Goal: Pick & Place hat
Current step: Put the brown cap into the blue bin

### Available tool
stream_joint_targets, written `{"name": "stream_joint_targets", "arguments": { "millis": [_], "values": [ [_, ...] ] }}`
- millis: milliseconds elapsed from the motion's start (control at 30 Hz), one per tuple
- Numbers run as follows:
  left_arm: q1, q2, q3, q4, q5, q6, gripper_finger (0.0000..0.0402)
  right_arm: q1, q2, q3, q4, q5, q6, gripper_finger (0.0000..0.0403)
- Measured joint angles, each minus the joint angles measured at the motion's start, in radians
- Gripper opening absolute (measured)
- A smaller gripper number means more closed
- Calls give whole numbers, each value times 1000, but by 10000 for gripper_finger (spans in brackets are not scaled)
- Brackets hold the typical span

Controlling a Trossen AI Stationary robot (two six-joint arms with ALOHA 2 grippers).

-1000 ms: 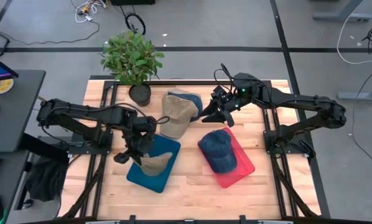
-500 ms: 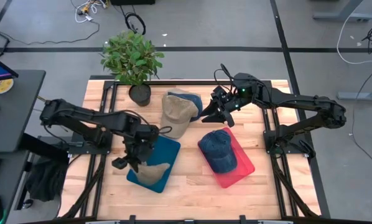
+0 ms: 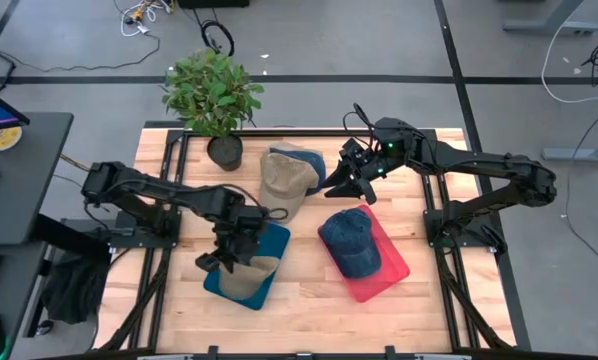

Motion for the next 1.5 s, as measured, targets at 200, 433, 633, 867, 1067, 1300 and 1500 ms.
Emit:
{"name": "stream_joint_targets", "arguments": {
  "millis": [200, 433, 633, 867, 1067, 1300, 1500],
  "values": [
    [61, 0, 0, 7, -39, 5, 11, 0, 0, 0, -7, -2, -1, 197],
    [132, 0, 0, 14, -163, 22, 14, 0, 0, 0, -10, -2, -3, 197],
    [206, -1, 0, 11, -193, -11, 13, 0, 0, 0, -16, -2, -4, 197],
    [245, -1, 0, -21, -193, -14, 10, 0, 0, 0, -24, -1, -4, 197],
    [265, -1, 0, -29, -218, -14, 18, 0, 0, 0, -28, -1, -4, 197],
    [261, -1, 0, 56, -220, -14, 10, 0, 0, 0, -28, 0, -13, 197],
    [253, -1, 0, 174, -219, -14, 25, 0, 0, 0, -29, 1, -23, 197]
  ]
}}
